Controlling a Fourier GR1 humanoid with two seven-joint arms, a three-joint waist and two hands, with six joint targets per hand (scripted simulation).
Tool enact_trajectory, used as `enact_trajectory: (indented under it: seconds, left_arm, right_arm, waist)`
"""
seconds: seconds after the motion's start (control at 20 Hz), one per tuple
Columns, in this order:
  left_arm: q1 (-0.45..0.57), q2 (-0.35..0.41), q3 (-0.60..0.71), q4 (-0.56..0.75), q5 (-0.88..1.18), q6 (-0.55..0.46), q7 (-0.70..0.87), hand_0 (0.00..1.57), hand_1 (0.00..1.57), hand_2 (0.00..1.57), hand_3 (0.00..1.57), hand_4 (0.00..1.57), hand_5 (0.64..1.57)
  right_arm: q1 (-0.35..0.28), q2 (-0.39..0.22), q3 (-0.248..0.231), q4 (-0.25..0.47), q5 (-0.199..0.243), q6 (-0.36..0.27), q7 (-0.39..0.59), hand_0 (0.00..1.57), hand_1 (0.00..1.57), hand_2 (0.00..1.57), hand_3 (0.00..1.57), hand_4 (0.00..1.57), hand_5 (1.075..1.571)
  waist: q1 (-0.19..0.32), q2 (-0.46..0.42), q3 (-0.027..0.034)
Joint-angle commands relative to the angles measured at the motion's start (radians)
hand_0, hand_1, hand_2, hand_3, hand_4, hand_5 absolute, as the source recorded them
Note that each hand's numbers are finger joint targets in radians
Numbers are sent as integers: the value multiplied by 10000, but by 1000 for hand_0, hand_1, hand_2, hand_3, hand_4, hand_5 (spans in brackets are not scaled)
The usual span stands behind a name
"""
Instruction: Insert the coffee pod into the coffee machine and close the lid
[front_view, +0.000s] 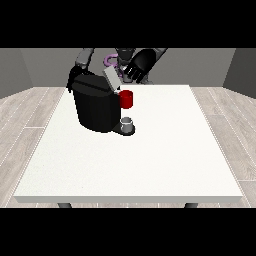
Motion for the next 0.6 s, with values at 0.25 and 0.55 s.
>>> enact_trajectory:
  seconds: [0.25,0.55]
  left_arm:
    - [-897,832,376,528,19,-281,-385,1195,1195,1286,1247,487,1571]
    - [-356,8,-64,311,-256,155,-409,1195,1195,1260,1229,464,1571]
  right_arm:
    - [-1225,-423,-571,-588,-239,85,658,0,0,0,0,186,1571]
    - [-538,-385,-757,-44,-223,-116,192,0,0,0,0,147,1571]
  waist:
    - [-309,1090,-1]
    - [75,836,0]
